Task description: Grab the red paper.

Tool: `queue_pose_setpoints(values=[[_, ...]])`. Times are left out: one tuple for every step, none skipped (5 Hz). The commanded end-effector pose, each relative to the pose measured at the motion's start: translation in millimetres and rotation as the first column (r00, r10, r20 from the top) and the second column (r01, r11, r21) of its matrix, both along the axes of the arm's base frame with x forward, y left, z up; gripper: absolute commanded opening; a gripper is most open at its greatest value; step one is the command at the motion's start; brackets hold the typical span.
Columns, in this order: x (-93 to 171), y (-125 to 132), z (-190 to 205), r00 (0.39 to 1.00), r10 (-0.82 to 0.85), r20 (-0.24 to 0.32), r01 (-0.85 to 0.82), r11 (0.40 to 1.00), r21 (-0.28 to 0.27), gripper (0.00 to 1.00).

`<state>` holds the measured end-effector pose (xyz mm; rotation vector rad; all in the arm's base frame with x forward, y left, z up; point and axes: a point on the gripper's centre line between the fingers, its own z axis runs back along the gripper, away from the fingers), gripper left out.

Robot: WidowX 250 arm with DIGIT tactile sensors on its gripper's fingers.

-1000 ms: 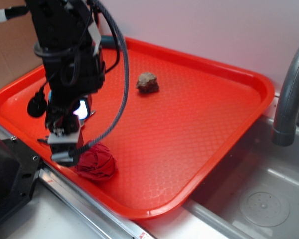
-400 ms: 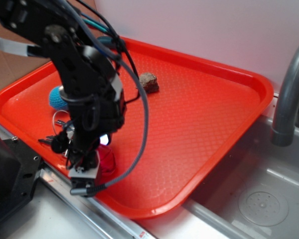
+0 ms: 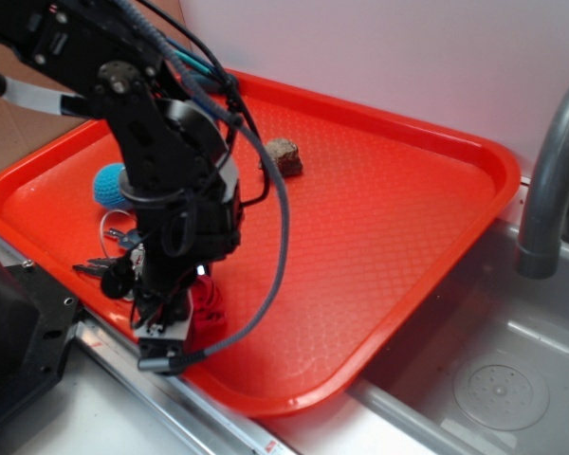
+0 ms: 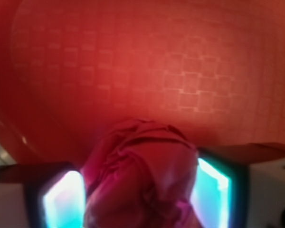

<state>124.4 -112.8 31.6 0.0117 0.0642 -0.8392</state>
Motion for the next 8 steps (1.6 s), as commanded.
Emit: queue_pose_setpoints(values=[[1, 10, 4, 0.996, 0.089, -0.002, -0.089, 0.996, 0.001, 0.00], [8, 20, 12, 0.986, 0.169, -0.005, -0.169, 0.985, -0.012, 0.00], [13, 28, 16, 0.976, 0.219, 0.001, -0.219, 0.976, -0.014, 0.00], [22, 40, 36, 0.949, 0.313, 0.037, -0.312, 0.950, -0.019, 0.00], [30, 53, 52, 0.928, 0.368, 0.055, -0.363, 0.929, -0.072, 0.00], [32, 57, 62, 0.903, 0.418, 0.098, -0.419, 0.908, -0.007, 0.00], [37, 85, 112, 0.776, 0.616, 0.136, -0.613, 0.787, -0.065, 0.00], [40, 126, 160, 0.591, 0.794, 0.144, -0.777, 0.608, -0.161, 0.00]])
